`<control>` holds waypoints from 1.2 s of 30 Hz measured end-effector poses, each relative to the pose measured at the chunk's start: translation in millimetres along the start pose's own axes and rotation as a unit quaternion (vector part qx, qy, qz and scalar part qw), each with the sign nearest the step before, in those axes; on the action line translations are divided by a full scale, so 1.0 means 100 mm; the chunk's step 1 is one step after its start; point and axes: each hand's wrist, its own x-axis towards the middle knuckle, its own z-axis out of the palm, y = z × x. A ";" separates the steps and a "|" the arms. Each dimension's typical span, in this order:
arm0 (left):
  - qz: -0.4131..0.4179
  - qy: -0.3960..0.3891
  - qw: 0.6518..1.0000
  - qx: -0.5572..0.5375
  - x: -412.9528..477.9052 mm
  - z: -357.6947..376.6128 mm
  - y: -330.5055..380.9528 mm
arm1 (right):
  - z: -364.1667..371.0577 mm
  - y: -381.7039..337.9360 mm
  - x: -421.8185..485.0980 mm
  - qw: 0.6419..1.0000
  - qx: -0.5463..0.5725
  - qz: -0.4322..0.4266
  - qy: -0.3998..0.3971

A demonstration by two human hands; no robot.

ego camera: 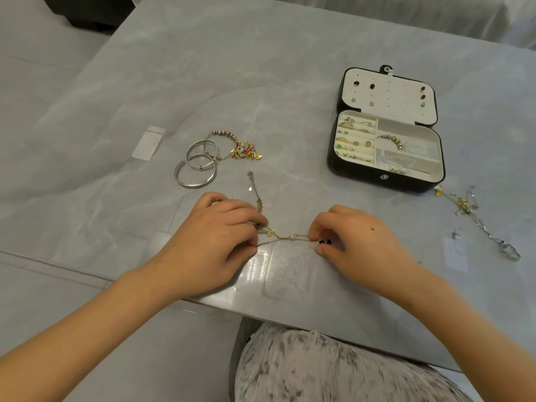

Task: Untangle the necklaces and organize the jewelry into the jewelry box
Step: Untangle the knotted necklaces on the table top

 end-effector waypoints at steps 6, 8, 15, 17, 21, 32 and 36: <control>-0.004 -0.018 1.000 0.012 -0.02 -0.04 -0.06 | -0.01 0.00 -0.04 0.999 0.037 0.011 -0.006; -0.013 -0.018 1.000 0.019 -0.02 -0.06 -0.07 | -0.01 0.00 -0.05 0.999 0.038 0.016 -0.009; -0.019 0.036 0.999 0.029 -0.01 0.04 0.03 | -0.06 -0.06 -0.11 0.993 0.111 0.019 -0.018; -0.012 0.056 0.998 0.025 0.00 0.11 0.04 | -0.10 -0.09 -0.14 0.989 0.147 0.012 -0.009; 0.002 0.082 0.997 0.013 0.00 0.17 0.03 | -0.20 -0.09 -0.11 0.975 0.218 0.027 0.035; 0.002 0.081 0.996 -0.029 -0.09 0.16 -0.03 | -0.29 -0.05 0.08 0.970 0.227 0.045 0.068; -0.017 0.069 0.997 -0.032 -0.11 0.14 -0.01 | -0.26 -0.08 0.08 0.978 0.198 0.040 0.044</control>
